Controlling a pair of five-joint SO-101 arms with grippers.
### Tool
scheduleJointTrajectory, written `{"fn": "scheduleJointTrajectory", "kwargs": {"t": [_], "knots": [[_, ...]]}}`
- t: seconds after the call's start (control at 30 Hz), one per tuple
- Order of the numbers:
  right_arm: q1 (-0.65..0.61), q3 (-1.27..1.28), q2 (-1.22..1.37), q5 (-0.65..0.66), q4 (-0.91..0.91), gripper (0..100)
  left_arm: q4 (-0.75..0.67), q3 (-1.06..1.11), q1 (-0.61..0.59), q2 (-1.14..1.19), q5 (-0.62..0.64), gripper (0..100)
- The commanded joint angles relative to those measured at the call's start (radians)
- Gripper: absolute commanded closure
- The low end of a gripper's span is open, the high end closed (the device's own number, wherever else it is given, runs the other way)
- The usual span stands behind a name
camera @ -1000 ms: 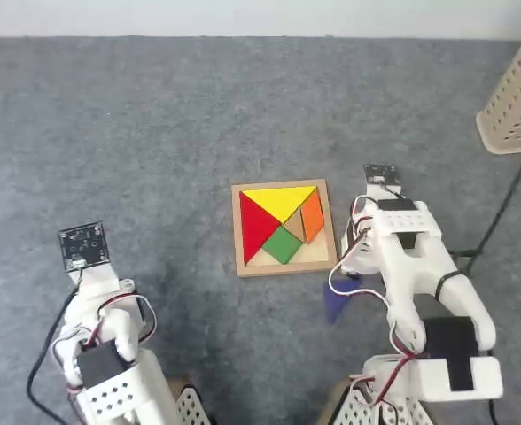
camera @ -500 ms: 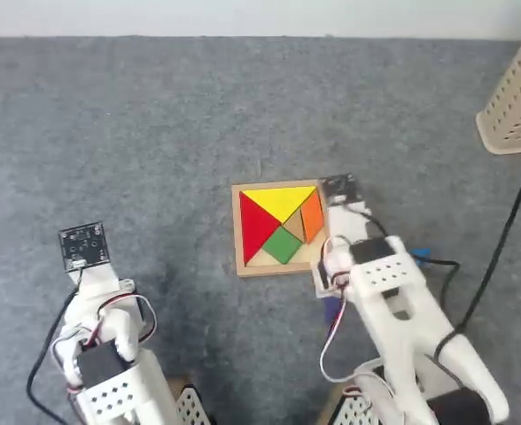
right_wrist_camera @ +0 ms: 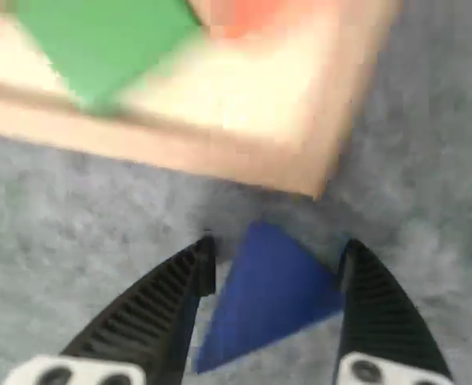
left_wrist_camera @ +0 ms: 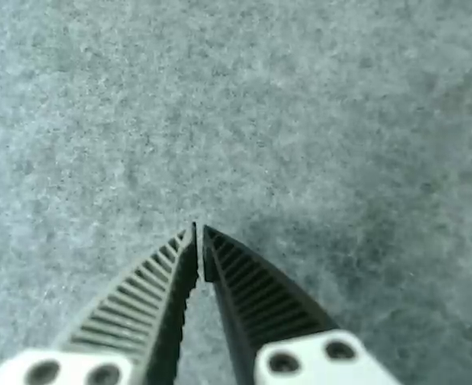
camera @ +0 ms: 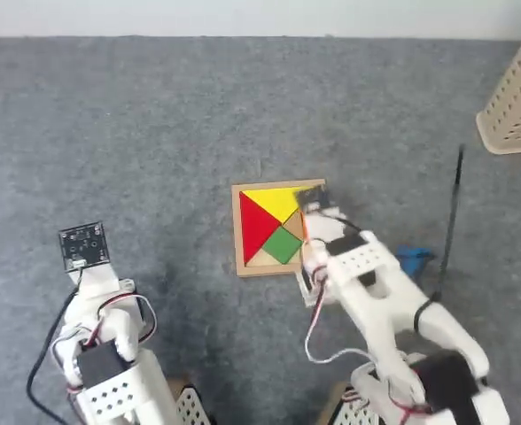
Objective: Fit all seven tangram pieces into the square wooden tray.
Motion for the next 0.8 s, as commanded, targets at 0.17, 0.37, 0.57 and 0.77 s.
{"fn": "scheduleJointTrajectory", "kwargs": {"t": [0.17, 0.37, 0.57, 0.77], "knots": [[0.266, -0.098, 0.036, 0.005, 0.025, 84.2, 0.003, -0.008, 0.002, -0.003, 0.009, 99], [0.277, -0.100, 0.038, 0.014, -0.010, 94.8, 0.003, -0.008, 0.002, -0.003, 0.009, 99], [0.282, -0.100, 0.028, 0.078, -0.024, 98.3, 0.003, -0.008, 0.002, -0.003, 0.009, 99], [0.378, -0.203, 0.027, 0.098, 0.050, 98.3, 0.003, -0.008, 0.002, -0.003, 0.009, 99]]}}
